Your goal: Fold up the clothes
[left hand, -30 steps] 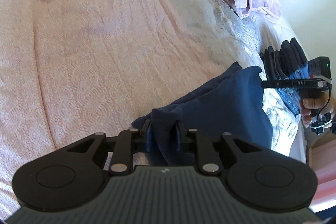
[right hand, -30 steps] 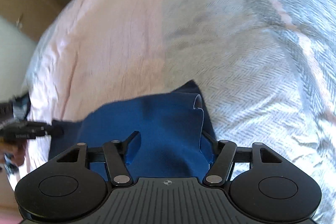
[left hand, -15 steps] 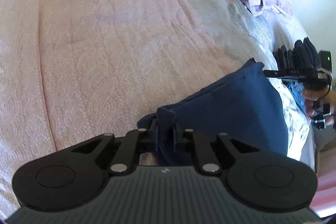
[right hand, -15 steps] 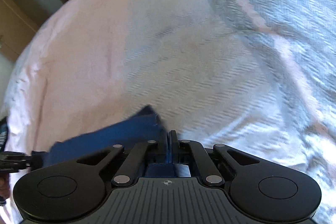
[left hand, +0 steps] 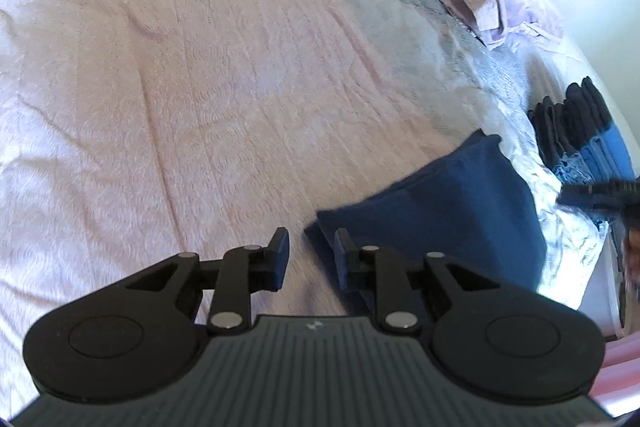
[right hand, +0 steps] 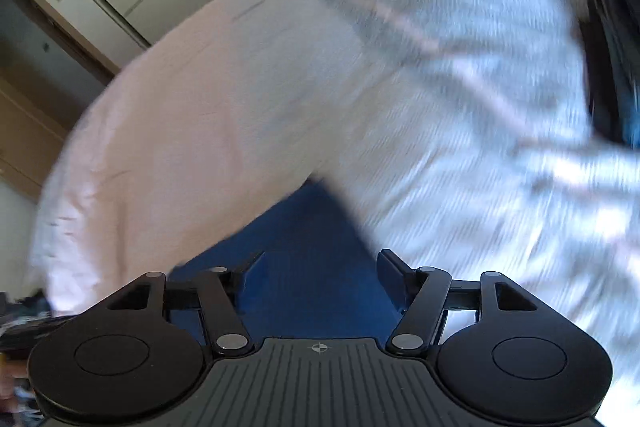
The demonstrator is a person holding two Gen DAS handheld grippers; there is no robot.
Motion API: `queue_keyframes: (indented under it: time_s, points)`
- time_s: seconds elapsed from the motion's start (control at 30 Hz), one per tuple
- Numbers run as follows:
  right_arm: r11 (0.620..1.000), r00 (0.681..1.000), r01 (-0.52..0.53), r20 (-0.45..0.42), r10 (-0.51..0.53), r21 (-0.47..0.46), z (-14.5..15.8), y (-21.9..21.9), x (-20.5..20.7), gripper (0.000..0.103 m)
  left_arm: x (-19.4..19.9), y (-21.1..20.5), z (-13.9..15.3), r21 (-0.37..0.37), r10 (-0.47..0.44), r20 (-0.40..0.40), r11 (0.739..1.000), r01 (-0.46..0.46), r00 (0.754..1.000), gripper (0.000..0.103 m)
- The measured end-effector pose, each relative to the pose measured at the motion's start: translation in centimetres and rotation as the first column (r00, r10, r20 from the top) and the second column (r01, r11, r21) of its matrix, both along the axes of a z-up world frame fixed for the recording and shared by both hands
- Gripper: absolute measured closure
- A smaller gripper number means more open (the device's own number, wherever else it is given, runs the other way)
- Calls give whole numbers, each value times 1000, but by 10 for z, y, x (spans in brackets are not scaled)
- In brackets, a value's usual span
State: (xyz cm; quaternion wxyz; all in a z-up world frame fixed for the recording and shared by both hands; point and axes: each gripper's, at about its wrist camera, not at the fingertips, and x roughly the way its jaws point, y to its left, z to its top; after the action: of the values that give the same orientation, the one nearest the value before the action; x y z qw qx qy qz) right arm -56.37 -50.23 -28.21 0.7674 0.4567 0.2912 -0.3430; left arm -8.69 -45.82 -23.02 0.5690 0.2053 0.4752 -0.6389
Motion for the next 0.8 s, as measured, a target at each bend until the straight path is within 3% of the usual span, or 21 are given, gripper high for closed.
queue_keyframes:
  time_s: [0.13, 0.27, 0.37, 0.5, 0.53, 0.8]
  points:
    - [988, 995, -1, 102, -15, 155, -15, 57, 1, 39, -7, 17, 1, 19, 2, -15, 1000, -2, 1000, 78]
    - [946, 980, -1, 191, -64, 323, -42, 116, 12, 39, -12, 22, 5, 48, -10, -22, 999, 11, 1000, 66]
    - [918, 968, 5, 229, -105, 397, -58, 152, 25, 39, -14, 13, 4, 43, -127, 5, 991, 126, 992, 60]
    - [904, 954, 64, 240, -179, 423, -76, 176, 46, 36, -7, -14, -11, 78, -247, -7, 966, 247, 969, 60]
    - [900, 945, 97, 243, -217, 426, -80, 179, 49, 35, -4, -22, -17, 90, -262, -50, 960, 266, 964, 60]
    - [839, 840, 299, 291, -457, 454, -114, 199, 72, 27, 20, -61, -54, 103, -301, -150, 942, 318, 942, 58]
